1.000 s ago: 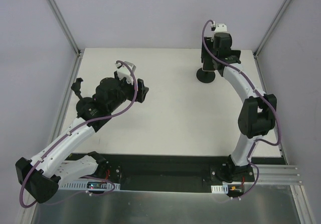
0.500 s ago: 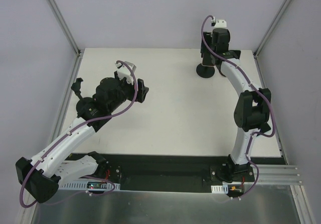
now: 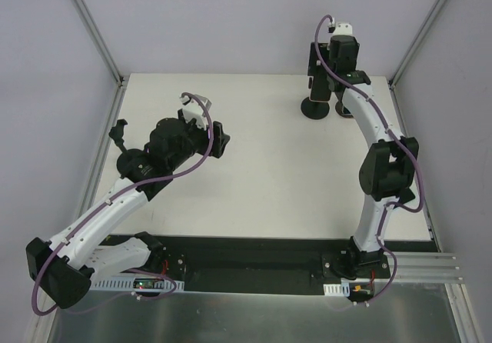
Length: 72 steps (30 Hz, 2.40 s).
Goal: Place the phone on the phone stand
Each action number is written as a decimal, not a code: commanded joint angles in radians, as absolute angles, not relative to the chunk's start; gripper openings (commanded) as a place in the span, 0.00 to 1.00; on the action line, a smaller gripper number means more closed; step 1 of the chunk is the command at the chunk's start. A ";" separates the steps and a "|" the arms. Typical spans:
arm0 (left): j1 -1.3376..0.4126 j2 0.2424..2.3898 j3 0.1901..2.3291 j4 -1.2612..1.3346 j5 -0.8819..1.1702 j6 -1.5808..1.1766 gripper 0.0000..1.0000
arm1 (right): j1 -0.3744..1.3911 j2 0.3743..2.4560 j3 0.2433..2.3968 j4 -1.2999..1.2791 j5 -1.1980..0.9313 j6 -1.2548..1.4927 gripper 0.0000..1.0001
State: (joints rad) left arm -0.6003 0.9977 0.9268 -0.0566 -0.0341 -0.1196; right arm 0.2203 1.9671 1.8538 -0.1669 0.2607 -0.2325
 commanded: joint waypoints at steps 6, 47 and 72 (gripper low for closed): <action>-0.594 0.983 0.940 -0.032 -0.075 -0.115 0.73 | 0.337 1.642 1.789 -0.448 0.454 -0.099 0.96; -0.006 0.879 0.887 -0.321 -0.545 -0.232 0.92 | 0.936 0.931 0.646 -0.072 0.272 0.081 0.96; 0.063 1.095 0.937 -0.206 -0.522 -0.175 0.17 | 0.925 0.813 0.623 -0.155 0.299 0.104 0.96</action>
